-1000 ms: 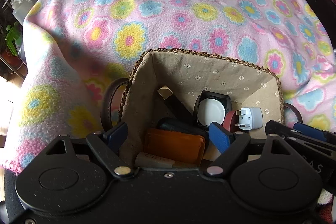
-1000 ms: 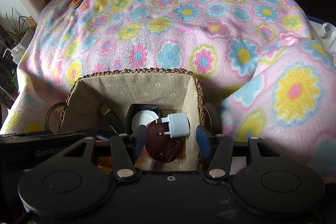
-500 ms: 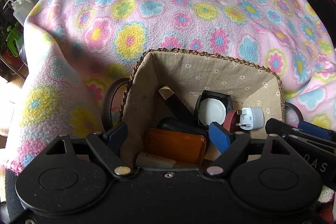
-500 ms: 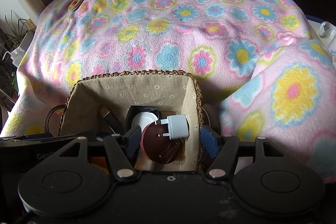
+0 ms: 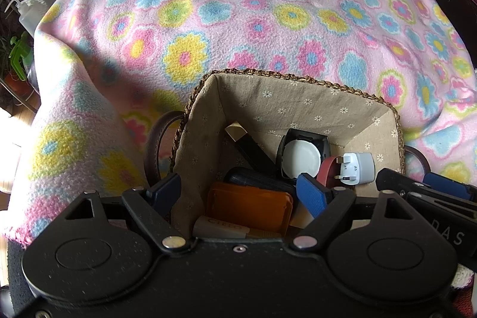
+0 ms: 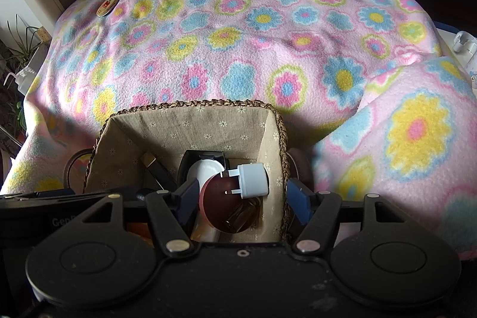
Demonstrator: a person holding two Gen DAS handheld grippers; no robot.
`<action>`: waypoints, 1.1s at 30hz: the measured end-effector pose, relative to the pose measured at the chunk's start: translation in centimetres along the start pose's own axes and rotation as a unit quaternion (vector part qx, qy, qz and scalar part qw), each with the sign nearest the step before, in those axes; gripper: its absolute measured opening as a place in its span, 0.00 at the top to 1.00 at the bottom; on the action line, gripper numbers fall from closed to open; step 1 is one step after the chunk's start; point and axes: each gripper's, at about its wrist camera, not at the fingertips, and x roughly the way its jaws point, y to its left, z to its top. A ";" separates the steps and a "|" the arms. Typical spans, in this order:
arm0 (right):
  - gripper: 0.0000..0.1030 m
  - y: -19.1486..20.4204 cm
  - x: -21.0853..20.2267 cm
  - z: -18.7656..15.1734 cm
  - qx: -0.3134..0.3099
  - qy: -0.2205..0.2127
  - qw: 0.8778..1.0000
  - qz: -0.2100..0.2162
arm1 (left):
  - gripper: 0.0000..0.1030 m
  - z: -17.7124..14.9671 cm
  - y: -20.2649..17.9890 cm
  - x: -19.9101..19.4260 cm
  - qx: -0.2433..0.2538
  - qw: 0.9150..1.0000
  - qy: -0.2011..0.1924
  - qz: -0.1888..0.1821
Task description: Organize rigid objects
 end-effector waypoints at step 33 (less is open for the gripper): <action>0.34 0.0 0.0 0.0 0.001 0.000 1.000 0.001 | 0.22 0.1 0.1 -0.1 0.000 1.000 0.000 0.000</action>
